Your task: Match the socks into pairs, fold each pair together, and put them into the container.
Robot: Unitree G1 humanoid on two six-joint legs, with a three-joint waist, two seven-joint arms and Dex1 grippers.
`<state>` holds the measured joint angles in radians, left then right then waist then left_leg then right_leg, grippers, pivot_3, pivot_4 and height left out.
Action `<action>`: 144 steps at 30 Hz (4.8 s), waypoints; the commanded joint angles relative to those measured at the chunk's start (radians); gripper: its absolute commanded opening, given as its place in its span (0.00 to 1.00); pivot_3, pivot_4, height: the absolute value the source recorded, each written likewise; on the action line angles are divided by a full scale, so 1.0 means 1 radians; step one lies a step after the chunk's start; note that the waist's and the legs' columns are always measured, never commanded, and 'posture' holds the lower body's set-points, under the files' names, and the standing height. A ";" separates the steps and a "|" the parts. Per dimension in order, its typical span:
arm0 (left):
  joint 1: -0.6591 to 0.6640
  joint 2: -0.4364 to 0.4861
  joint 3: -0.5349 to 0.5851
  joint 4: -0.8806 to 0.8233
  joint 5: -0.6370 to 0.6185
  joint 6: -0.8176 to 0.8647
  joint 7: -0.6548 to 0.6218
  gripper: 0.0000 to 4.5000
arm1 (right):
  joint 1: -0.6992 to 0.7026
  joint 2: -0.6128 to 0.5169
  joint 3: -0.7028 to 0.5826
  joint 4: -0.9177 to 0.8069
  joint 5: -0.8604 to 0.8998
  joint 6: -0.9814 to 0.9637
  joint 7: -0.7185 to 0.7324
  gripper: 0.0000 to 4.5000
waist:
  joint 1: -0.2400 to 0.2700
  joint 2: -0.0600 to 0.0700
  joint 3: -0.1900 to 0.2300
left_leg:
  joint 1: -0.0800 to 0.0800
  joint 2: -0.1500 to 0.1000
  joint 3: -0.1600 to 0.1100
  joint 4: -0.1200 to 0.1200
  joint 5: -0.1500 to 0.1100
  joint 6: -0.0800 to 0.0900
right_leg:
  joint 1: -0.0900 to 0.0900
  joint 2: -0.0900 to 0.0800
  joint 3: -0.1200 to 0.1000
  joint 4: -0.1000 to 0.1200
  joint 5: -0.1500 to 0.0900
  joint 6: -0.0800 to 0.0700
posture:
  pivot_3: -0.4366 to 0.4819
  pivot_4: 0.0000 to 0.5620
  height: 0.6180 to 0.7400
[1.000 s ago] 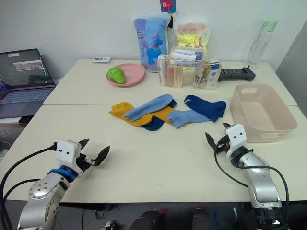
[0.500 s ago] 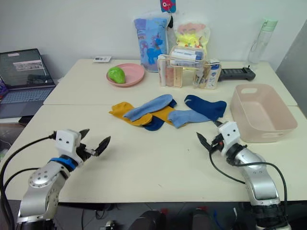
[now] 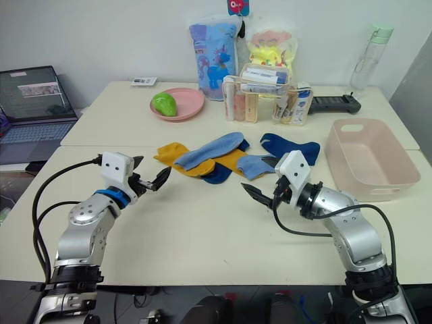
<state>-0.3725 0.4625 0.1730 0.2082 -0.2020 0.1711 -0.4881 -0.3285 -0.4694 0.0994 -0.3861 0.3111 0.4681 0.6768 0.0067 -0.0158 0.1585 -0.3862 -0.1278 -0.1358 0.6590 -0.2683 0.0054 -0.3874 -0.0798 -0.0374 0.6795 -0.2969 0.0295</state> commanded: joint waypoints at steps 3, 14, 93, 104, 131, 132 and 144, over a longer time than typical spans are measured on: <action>-0.098 -0.022 -0.030 0.127 0.042 -0.076 0.013 1.00 | 0.011 -0.013 -0.010 -0.018 0.000 -0.025 0.011 0.99 | -0.002 0.000 0.000 | 0.000 0.000 0.000 0.001 0.000 0.000 | 0.000 0.000 0.000 0.001 0.000 0.000 | 0.48 0.27 1.00; -0.224 -0.065 -0.062 0.363 0.093 -0.153 0.043 0.69 | 0.074 -0.013 -0.009 0.015 -0.044 -0.110 0.009 1.00 | -0.007 -0.001 0.000 | 0.000 0.000 0.000 0.002 0.000 0.000 | 0.000 0.000 0.000 0.001 0.000 0.001 | 0.48 0.27 1.00; 0.062 0.144 -0.160 -0.445 -0.499 0.568 -0.267 1.00 | 0.090 -0.017 -0.017 0.021 -0.054 -0.103 -0.020 1.00 | 0.001 0.000 0.002 | 0.000 0.000 0.002 0.000 0.000 0.000 | 0.000 0.000 0.003 0.000 0.000 0.000 | 0.48 0.27 1.00; -0.005 0.088 -0.311 -0.290 -0.320 0.510 -0.339 0.58 | 0.130 -0.027 -0.031 -0.021 -0.053 -0.093 -0.041 1.00 | -0.007 0.001 0.002 | 0.000 0.001 0.001 0.000 0.000 0.000 | -0.001 0.001 0.002 0.001 0.000 0.000 | 0.48 0.27 1.00; 0.244 0.162 -0.185 -0.549 -0.448 0.761 -0.329 0.00 | 0.098 -0.028 -0.008 -0.002 -0.055 -0.089 -0.023 1.00 | -0.006 0.001 0.002 | 0.000 0.001 0.001 0.000 0.000 0.000 | -0.001 0.000 0.002 0.001 0.000 0.000 | 0.48 0.27 1.00; 0.241 0.134 -0.190 -0.563 -0.468 0.791 -0.307 0.00 | 0.098 -0.030 -0.009 -0.001 -0.055 -0.090 -0.021 1.00 | -0.006 0.001 0.002 | 0.000 0.001 0.001 0.000 0.000 0.000 | 0.000 0.000 0.002 0.001 0.000 0.000 | 0.48 0.27 1.00; 0.143 -0.086 -0.160 -0.494 -0.527 0.883 -0.131 0.00 | 0.101 -0.037 -0.014 -0.014 -0.055 -0.085 -0.026 1.00 | -0.006 0.000 0.002 | 0.000 0.001 0.002 0.001 0.000 0.000 | 0.000 0.001 0.002 0.001 0.000 0.000 | 0.48 0.27 1.00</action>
<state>-0.2212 0.3791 -0.0075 -0.2630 -0.7028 1.0454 -0.6208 -0.2158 -0.5019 0.1002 -0.3691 0.2548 0.3876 0.6522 0.0007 -0.0153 0.1602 -0.3861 -0.1269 -0.1342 0.6599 -0.2684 0.0056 -0.3878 -0.0791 -0.0352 0.6806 -0.2966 0.0295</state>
